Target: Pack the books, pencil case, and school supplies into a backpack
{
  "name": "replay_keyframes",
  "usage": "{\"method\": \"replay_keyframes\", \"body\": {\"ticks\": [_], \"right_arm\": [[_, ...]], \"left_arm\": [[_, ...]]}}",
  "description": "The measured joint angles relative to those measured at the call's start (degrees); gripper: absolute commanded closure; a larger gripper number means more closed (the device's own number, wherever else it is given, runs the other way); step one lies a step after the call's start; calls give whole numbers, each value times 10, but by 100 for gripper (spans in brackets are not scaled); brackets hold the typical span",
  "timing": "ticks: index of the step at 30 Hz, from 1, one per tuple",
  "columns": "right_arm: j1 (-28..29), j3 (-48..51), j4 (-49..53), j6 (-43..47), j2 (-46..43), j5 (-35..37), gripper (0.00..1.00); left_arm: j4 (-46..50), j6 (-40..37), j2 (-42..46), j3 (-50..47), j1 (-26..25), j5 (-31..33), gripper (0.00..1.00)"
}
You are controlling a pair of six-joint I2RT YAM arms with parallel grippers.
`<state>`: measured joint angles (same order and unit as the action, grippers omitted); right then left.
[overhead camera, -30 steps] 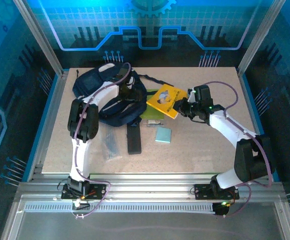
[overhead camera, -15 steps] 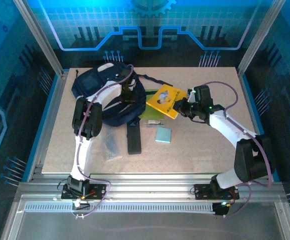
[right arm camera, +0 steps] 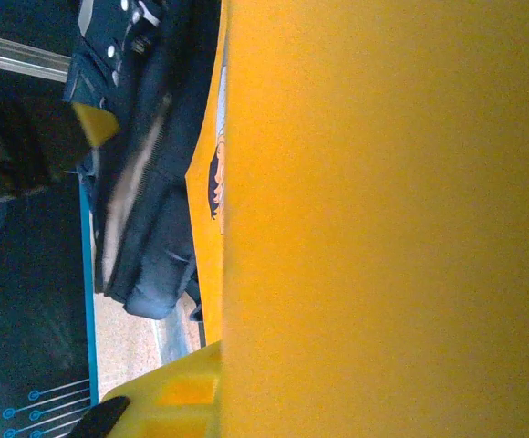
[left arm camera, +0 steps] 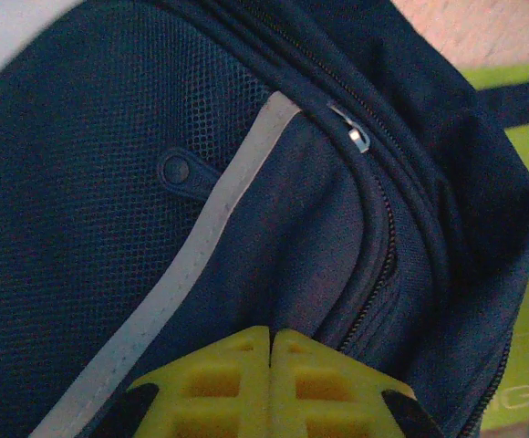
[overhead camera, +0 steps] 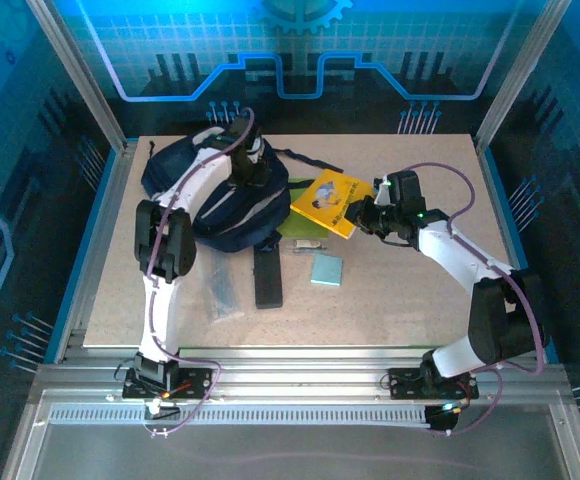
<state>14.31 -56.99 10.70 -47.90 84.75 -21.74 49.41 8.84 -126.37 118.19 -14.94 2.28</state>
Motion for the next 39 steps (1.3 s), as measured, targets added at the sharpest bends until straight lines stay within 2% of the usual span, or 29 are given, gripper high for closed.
{"method": "replay_keyframes", "body": {"ticks": [16,17,18,19,22,23,27,33,35,36,37,39], "right_arm": [[63,-38,-38,-7,63,-38,100],[64,-39,-44,-7,67,-41,100],[64,-39,-45,-7,69,-41,100],[63,-39,-45,-7,70,-40,100],[60,-39,-42,-6,69,-40,100],[57,-39,-40,-5,69,-40,100],[37,-34,-31,1,56,-33,100],[15,-19,-21,6,26,-23,100],[12,-13,-17,9,18,-23,100],[10,-10,-16,10,16,-23,100],[9,-7,-12,11,12,-23,100],[6,-3,-8,15,6,-22,100]], "left_arm": [[18,2,43,33,23,-7,100],[18,2,43,33,23,-11,95],[17,2,44,30,23,-16,84],[13,3,49,16,22,-21,67],[3,9,79,-51,13,-31,45],[-4,12,91,-81,7,-36,39],[-31,25,121,-179,-17,-48,31],[-52,32,123,-242,-33,-52,31],[-61,31,123,-242,-33,-45,35],[-66,30,123,-242,-33,-41,39],[-70,27,123,-242,-33,-37,47],[-78,23,120,-242,-33,-31,70]]}}
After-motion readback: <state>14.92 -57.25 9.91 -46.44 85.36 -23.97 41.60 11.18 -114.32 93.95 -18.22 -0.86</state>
